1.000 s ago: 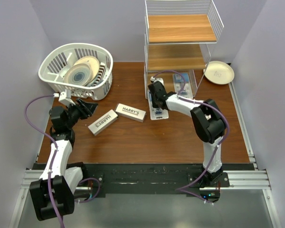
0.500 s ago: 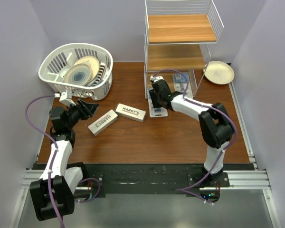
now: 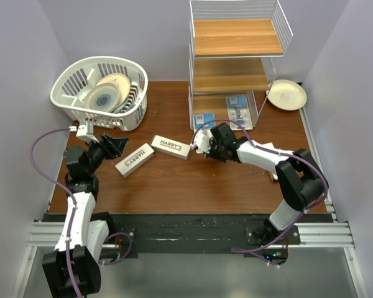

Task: Place and organize the shaving razors onto the shelf

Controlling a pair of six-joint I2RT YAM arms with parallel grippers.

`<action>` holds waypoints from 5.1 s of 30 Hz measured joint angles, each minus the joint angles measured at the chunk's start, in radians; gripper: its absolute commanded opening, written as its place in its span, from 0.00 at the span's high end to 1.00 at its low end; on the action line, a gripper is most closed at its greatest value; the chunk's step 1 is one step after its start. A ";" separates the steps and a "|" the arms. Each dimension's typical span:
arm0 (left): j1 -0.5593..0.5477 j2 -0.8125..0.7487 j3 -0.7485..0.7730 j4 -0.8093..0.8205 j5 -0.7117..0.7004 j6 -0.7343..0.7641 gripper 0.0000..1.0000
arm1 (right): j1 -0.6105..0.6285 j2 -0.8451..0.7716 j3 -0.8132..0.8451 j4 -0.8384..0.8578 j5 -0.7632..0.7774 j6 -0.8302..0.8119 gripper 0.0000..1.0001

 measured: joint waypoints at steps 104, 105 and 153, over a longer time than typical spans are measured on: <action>-0.020 0.222 0.217 -0.453 0.053 0.485 0.34 | -0.301 0.336 0.311 0.027 0.162 -0.129 1.00; -0.019 0.221 0.212 -0.453 0.055 0.484 0.35 | -0.304 0.348 0.323 0.029 0.166 -0.135 1.00; -0.013 0.079 0.139 -0.452 0.071 0.387 0.15 | 0.101 0.243 0.351 0.068 -0.278 0.422 0.01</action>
